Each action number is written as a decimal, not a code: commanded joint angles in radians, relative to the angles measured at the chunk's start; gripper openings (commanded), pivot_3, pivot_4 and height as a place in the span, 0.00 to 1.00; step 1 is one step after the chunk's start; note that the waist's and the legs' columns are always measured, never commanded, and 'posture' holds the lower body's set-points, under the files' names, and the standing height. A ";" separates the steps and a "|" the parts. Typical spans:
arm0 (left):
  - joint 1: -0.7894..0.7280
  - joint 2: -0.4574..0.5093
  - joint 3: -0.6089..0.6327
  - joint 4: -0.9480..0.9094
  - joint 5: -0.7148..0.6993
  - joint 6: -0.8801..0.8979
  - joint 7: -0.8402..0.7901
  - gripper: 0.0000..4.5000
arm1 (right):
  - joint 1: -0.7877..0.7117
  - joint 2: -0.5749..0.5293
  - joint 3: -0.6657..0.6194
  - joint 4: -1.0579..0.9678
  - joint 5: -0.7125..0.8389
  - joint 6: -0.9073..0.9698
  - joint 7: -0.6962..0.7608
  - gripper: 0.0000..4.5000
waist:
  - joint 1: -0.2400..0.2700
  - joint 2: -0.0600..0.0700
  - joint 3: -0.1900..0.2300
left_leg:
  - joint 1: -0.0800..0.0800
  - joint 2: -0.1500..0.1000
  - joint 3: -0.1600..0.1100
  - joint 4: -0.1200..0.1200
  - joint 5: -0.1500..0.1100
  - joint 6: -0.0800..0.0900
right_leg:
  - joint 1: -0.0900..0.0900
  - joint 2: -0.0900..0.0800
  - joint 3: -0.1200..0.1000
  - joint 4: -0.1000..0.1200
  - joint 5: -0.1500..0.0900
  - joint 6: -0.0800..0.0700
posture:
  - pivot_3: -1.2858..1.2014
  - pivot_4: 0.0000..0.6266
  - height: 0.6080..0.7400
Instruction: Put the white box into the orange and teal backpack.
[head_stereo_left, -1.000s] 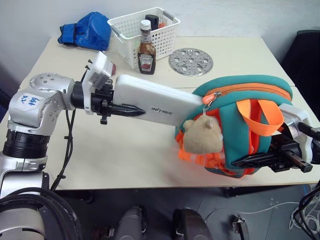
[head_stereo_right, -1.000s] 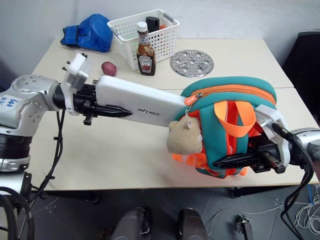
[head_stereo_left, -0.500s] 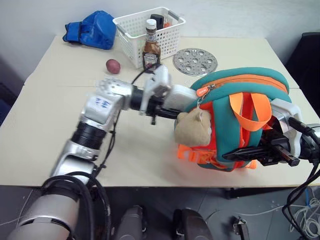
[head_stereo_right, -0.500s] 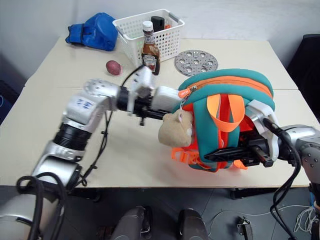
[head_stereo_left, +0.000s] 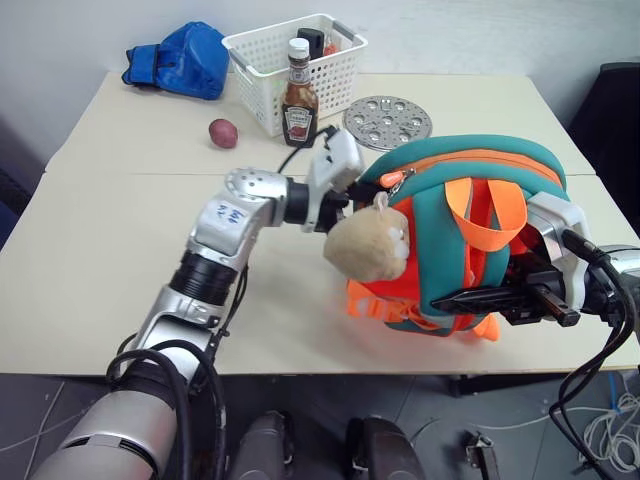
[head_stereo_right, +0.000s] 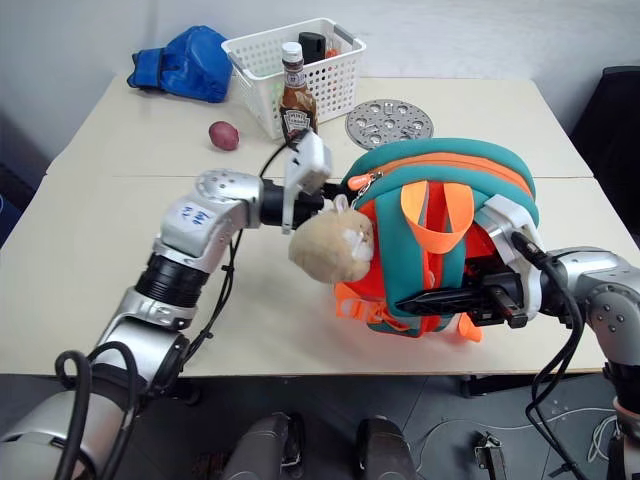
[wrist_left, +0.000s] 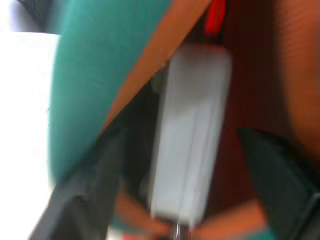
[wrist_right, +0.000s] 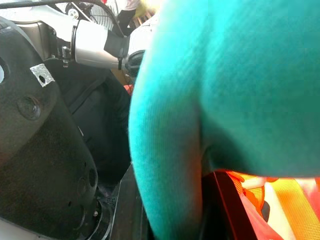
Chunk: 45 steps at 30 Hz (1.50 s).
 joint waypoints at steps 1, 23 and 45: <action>0.008 0.081 0.083 -0.140 -0.096 0.077 -0.050 0.87 | 0.001 0.011 0.001 -0.020 0.010 0.001 -0.012 0.00 | -0.003 0.000 0.000 | 0.000 0.000 -0.001 0.000 0.000 0.000 | 0.000 0.000 0.000 0.000 0.000 0.000 | 0.52 0.24 1.00; 0.018 0.234 0.006 -0.481 -0.249 0.380 0.107 0.87 | -0.019 0.076 -0.004 -0.034 0.059 0.033 -0.108 0.00 | -0.007 0.000 0.000 | 0.001 0.000 -0.001 -0.001 0.001 -0.002 | 0.000 0.001 0.001 0.003 0.000 0.001 | 0.52 0.24 1.00; 0.017 0.224 0.014 -0.403 -0.300 0.417 0.047 0.16 | 0.018 0.089 -0.018 -0.063 0.082 0.026 -0.160 0.00 | -0.005 0.000 0.000 | 0.001 0.000 -0.002 0.000 0.000 -0.001 | 0.001 0.001 0.001 0.001 0.000 0.001 | 0.52 0.24 1.00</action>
